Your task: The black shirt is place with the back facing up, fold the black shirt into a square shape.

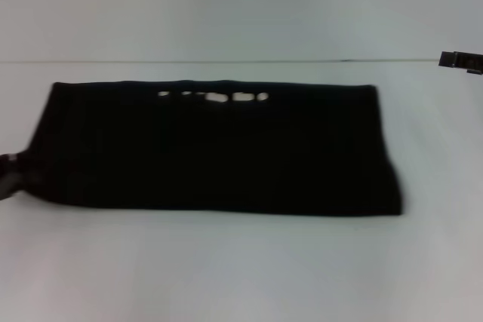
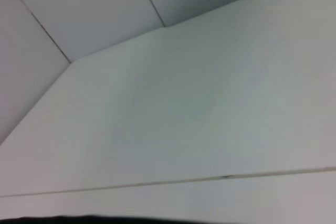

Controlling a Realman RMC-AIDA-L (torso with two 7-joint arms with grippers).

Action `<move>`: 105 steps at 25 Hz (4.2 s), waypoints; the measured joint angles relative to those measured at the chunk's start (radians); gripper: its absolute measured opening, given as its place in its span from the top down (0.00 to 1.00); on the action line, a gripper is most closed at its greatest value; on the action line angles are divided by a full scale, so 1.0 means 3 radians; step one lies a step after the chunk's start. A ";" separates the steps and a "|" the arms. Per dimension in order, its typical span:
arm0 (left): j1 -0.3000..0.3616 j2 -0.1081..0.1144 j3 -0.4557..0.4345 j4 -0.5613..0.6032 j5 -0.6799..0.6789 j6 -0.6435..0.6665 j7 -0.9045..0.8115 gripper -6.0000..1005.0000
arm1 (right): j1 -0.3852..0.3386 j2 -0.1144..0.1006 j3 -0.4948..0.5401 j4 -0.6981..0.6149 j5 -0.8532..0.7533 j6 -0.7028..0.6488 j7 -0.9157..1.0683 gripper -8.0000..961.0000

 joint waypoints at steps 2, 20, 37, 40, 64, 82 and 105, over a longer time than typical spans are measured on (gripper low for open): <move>0.0076 0.0027 -0.0027 0.0110 0.0003 0.0009 -0.0009 0.95 | 0.0012 0.0008 0.0000 0.0000 0.0000 0.0010 0.0007 0.15; -0.0451 0.0162 0.0015 0.0000 -0.0632 0.0925 0.0131 0.95 | -0.0066 0.0029 -0.0001 -0.0008 0.0148 0.0017 0.0001 0.15; -0.1727 -0.0708 0.1193 -0.1703 -0.1579 -0.0668 0.0961 0.93 | -0.0493 -0.0142 -0.0004 -0.0264 0.0346 -0.0170 -0.0055 0.16; -0.1596 -0.0711 0.1189 -0.1814 -0.1809 -0.0755 0.1205 0.93 | -0.0513 -0.0146 -0.0005 -0.0289 0.0347 -0.0192 -0.0080 0.16; -0.0706 -0.0496 0.1226 -0.0783 -0.2128 -0.1176 0.1477 0.05 | -0.0045 -0.0108 -0.0937 0.0077 0.0296 -0.0382 0.0562 0.16; -0.1097 -0.0626 0.1958 -0.1130 -0.2003 -0.2472 0.1496 0.05 | 0.0107 0.0026 -0.1069 0.0101 0.0297 -0.0170 0.0612 0.17; -0.1185 -0.0661 0.2168 -0.1282 -0.2012 -0.2547 0.1498 0.15 | 0.0078 0.0026 -0.1069 0.0067 0.0297 -0.0116 0.0574 0.17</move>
